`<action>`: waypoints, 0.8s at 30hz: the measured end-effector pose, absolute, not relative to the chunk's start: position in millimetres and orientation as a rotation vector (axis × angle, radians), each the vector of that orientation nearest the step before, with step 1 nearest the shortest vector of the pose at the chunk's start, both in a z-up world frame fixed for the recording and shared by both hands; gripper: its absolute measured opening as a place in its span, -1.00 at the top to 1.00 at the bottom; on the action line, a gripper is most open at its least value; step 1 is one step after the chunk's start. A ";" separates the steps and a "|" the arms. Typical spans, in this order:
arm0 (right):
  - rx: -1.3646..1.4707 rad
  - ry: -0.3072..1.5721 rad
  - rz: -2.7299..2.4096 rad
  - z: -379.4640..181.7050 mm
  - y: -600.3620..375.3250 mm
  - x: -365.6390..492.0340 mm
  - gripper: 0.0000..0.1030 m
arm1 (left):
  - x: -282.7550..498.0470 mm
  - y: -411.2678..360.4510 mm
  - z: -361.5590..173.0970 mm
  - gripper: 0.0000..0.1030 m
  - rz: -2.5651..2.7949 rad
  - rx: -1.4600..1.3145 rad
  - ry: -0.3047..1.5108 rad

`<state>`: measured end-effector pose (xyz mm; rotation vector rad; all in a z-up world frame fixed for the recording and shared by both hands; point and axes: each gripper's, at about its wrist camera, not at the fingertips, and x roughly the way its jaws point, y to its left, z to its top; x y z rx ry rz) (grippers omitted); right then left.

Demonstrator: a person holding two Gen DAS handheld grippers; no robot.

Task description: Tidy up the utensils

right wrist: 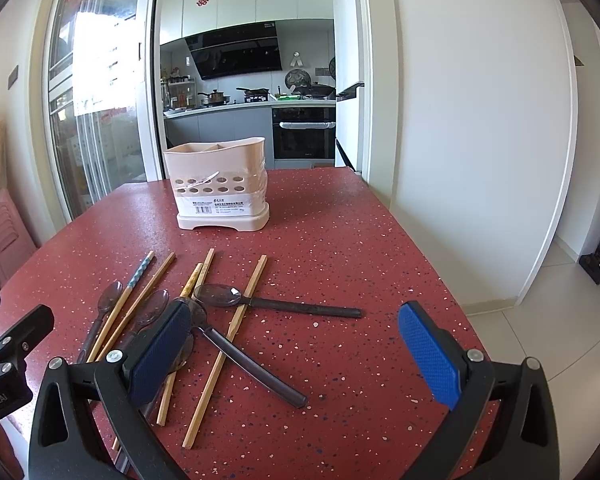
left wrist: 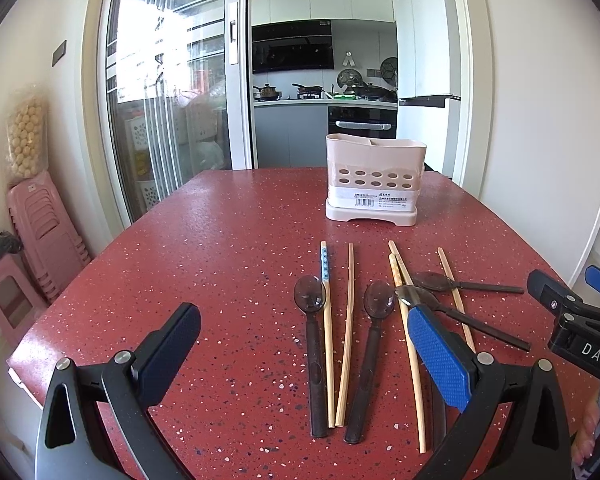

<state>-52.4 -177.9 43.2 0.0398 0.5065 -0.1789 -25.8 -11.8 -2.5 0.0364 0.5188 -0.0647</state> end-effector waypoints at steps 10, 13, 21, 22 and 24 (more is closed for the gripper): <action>0.040 0.504 -0.179 43.9 -178.7 -52.7 -1.00 | -26.7 -11.9 -2.6 -1.00 -0.065 0.036 0.517; 0.040 0.503 -0.178 44.1 -178.5 -52.7 -1.00 | -27.8 -12.1 -2.6 -1.00 -0.065 0.035 0.514; 0.038 0.500 -0.176 44.8 -177.2 -53.2 -1.00 | -29.0 -10.6 -2.2 -1.00 -0.064 0.035 0.512; 0.038 0.501 -0.176 44.7 -177.5 -53.1 -1.00 | -29.0 -10.5 -2.1 -1.00 -0.064 0.035 0.512; 0.039 0.502 -0.176 44.6 -177.6 -53.2 -1.00 | -28.9 -10.6 -2.2 -1.00 -0.065 0.034 0.512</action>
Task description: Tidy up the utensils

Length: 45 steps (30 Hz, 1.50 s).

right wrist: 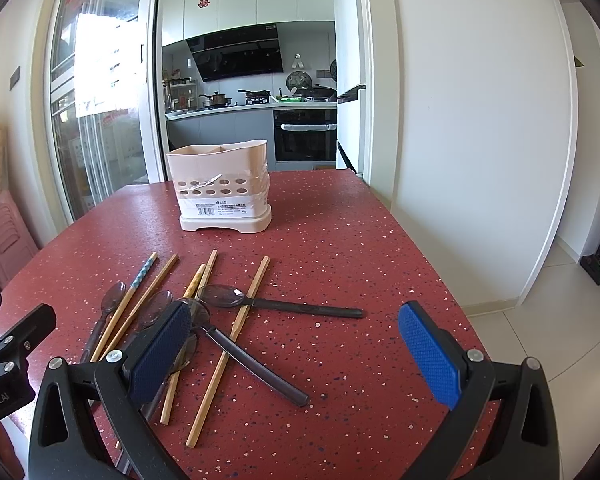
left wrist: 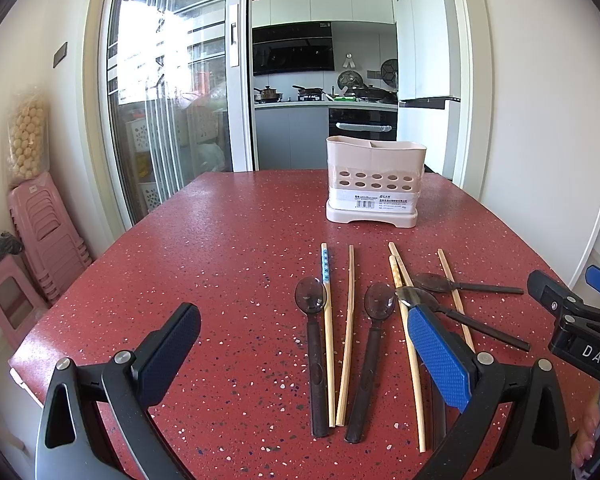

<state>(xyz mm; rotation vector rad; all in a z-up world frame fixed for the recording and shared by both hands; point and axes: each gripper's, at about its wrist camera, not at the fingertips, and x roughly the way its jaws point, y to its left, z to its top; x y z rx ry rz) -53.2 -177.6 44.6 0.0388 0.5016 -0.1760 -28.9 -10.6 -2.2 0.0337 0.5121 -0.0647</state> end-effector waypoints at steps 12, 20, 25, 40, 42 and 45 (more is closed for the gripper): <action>0.041 0.501 -0.174 45.0 -175.5 -54.0 -1.00 | -29.4 -10.7 -2.1 -1.00 -0.065 0.034 0.511; 0.039 0.498 -0.172 44.8 -173.5 -54.3 -1.00 | -30.3 -11.6 -0.2 -1.00 -0.067 0.039 0.507; 0.039 0.498 -0.172 44.9 -174.4 -54.3 -1.00 | -29.8 -12.2 0.4 -1.00 -0.067 0.038 0.507; 0.040 0.498 -0.171 44.9 -172.4 -54.8 -1.00 | -31.1 -13.6 1.4 -1.00 -0.069 0.038 0.504; 0.040 0.499 -0.170 44.9 -171.6 -54.9 -1.00 | -31.0 -13.6 1.2 -1.00 -0.069 0.040 0.504; 0.040 0.498 -0.171 44.9 -171.7 -55.1 -1.00 | -30.5 -15.0 0.9 -1.00 -0.071 0.042 0.504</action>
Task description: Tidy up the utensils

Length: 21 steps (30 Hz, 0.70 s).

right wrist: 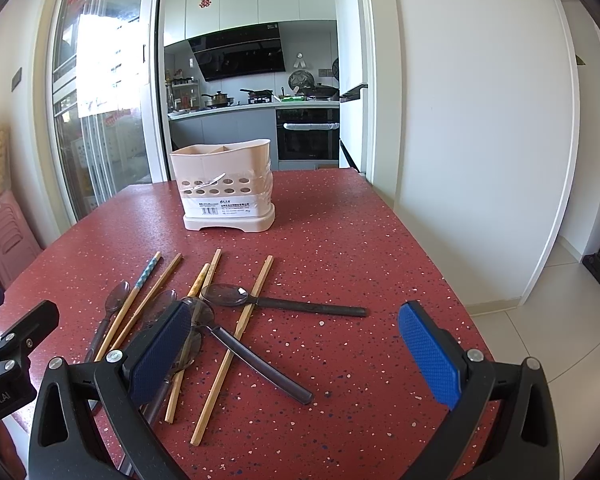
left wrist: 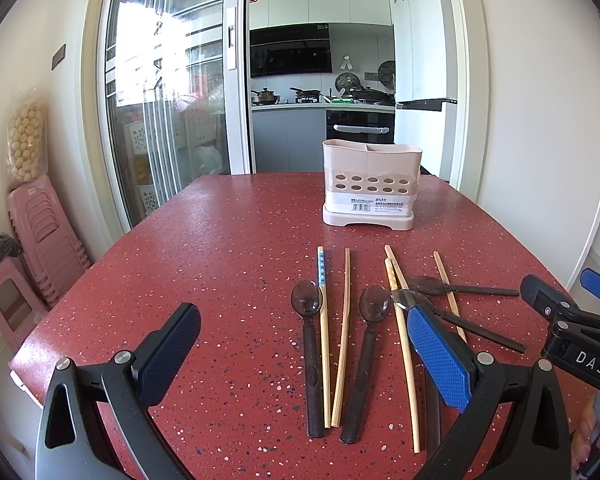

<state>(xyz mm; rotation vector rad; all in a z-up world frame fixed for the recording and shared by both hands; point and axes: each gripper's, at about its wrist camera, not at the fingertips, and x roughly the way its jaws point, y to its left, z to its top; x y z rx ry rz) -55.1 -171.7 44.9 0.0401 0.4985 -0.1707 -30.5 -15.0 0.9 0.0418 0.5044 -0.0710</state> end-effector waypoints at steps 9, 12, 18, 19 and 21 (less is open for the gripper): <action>0.041 0.501 -0.170 44.9 -171.9 -54.8 -1.00 | -30.7 -15.6 0.5 -1.00 -0.069 0.040 0.505; 0.041 0.500 -0.171 45.1 -171.7 -55.0 -1.00 | -31.5 -15.1 0.5 -1.00 -0.070 0.040 0.505; 0.041 0.500 -0.170 45.2 -172.8 -54.9 -1.00 | -31.4 -14.8 0.5 -1.00 -0.069 0.039 0.505; 0.042 0.501 -0.170 45.2 -171.9 -55.1 -1.00 | -31.5 -15.1 0.4 -1.00 -0.069 0.040 0.505; 0.042 0.500 -0.170 45.4 -172.0 -55.2 -1.00 | -31.5 -14.7 0.5 -1.00 -0.069 0.040 0.505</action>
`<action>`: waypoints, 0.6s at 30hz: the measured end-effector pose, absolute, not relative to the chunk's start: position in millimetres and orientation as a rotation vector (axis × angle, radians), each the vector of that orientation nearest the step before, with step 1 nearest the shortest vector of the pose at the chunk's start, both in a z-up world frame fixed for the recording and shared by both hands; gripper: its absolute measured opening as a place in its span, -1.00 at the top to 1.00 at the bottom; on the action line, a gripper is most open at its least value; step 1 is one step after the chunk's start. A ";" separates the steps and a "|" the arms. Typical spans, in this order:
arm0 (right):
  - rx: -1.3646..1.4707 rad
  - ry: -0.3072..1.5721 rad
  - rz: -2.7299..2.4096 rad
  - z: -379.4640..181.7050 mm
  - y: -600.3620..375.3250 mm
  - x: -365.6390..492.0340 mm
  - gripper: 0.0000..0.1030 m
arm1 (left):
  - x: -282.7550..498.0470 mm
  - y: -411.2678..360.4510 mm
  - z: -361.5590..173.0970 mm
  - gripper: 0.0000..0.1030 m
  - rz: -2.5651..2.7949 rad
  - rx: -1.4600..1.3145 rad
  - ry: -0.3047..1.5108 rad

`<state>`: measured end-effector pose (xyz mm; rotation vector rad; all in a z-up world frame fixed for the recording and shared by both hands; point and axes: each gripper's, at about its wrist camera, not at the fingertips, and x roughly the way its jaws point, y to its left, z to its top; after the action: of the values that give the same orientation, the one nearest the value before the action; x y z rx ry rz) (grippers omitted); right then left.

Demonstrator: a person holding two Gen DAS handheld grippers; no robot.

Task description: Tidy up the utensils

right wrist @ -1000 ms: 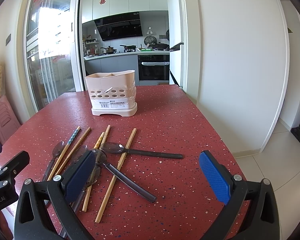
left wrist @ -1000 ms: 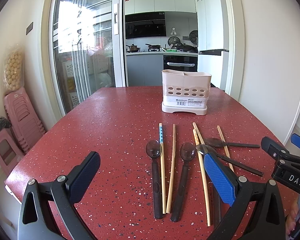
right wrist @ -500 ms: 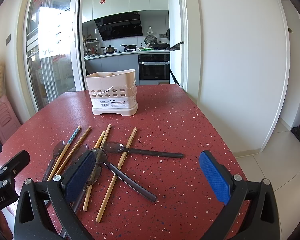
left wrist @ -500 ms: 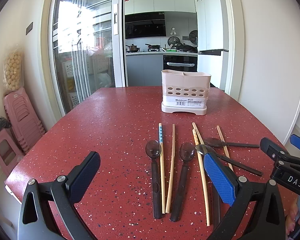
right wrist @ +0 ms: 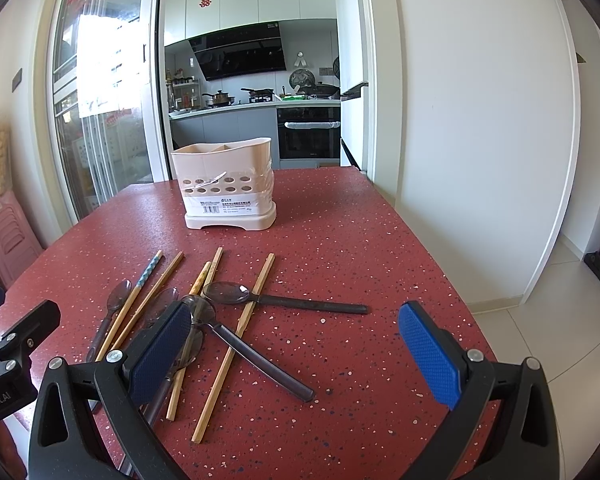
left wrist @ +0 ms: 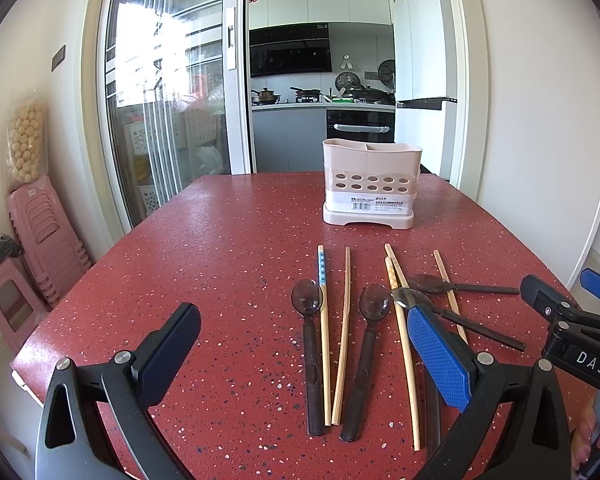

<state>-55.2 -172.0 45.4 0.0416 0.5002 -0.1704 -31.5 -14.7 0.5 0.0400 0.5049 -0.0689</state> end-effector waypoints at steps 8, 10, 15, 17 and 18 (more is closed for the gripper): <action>0.044 0.502 -0.168 45.2 -170.9 -55.7 -1.00 | -32.1 -14.2 -0.4 -1.00 -0.066 0.043 0.508; 0.044 0.502 -0.169 45.2 -172.2 -55.5 -1.00 | -32.1 -13.4 -0.5 -1.00 -0.066 0.043 0.508; 0.050 0.505 -0.169 43.6 -166.7 -57.9 -1.00 | -32.0 -13.4 -0.6 -1.00 -0.065 0.045 0.509; 0.052 0.507 -0.168 43.0 -163.8 -59.8 -1.00 | -32.1 -13.3 -0.8 -1.00 -0.064 0.045 0.511; 0.052 0.508 -0.167 42.8 -166.1 -59.2 -1.00 | -32.1 -13.4 -0.8 -1.00 -0.065 0.045 0.512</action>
<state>-59.2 -166.1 42.8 0.0525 0.5079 -0.1672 -32.1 -13.4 -0.8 0.0446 0.5118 -0.0650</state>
